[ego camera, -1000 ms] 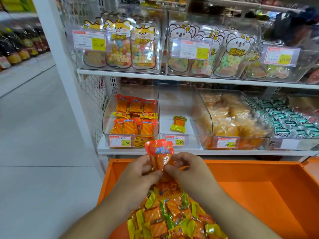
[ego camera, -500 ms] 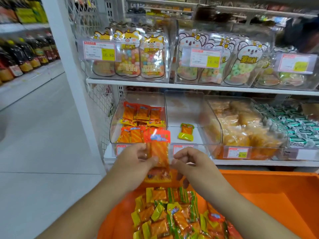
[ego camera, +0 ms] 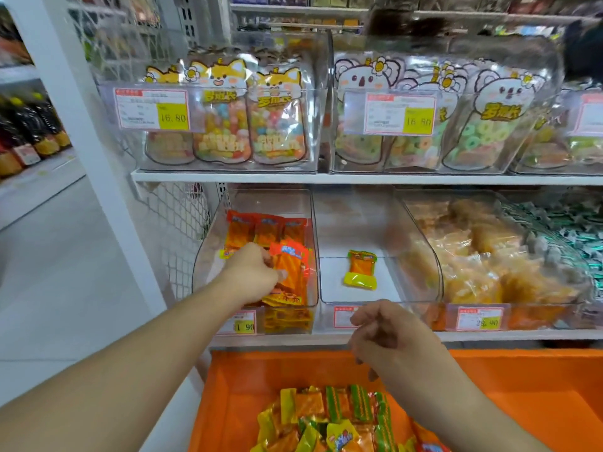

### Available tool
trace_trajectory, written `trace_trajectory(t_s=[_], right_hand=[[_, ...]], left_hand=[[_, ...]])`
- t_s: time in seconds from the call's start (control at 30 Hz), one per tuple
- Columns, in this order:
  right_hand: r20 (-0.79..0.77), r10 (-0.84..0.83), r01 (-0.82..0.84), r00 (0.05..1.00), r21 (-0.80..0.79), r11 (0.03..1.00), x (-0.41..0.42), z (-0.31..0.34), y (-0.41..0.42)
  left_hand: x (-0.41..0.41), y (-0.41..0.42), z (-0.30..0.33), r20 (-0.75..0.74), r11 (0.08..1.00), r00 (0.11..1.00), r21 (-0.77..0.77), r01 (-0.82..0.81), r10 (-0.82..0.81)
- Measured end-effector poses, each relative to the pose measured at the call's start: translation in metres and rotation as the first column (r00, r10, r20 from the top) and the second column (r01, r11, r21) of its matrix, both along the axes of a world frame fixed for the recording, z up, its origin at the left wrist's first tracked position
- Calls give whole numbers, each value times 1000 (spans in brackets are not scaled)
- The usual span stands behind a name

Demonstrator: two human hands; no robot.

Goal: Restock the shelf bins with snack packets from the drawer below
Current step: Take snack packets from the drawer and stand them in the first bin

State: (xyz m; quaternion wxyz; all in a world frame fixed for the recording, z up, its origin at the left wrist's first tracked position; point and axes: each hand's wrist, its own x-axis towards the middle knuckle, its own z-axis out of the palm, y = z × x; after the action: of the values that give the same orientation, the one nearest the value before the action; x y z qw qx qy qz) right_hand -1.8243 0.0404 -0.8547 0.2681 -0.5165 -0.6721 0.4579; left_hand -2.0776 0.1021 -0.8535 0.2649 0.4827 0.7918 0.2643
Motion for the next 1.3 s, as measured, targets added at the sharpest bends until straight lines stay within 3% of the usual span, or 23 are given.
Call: trace_trajectory(t_s=[0.1, 0.27, 0.37, 0.53, 0.73, 1.3], right_hand=[[62, 29, -32, 998, 53, 998, 3, -2, 5], [446, 102, -235, 889, 256, 938, 4, -6, 12], [546, 118, -302, 829, 260, 917, 8, -17, 18], [559, 126, -303, 819, 236, 923, 10, -18, 18], [537, 124, -295, 835, 245, 923, 12, -16, 17], [538, 113, -278, 836, 235, 931, 12, -12, 16]], left_hand=[[0, 6, -14, -40, 1000, 999, -24, 18, -19], [2, 6, -18, -230, 995, 968, -56, 86, -97], [7, 2, -19, -293, 982, 941, -130, 135, -168], [12, 0, -17, -410, 958, 878, -240, 159, -248], [-7, -1, -7, -210, 936, 942, -292, 196, -262], [-3, -5, -4, -177, 957, 958, -226, 182, -224]])
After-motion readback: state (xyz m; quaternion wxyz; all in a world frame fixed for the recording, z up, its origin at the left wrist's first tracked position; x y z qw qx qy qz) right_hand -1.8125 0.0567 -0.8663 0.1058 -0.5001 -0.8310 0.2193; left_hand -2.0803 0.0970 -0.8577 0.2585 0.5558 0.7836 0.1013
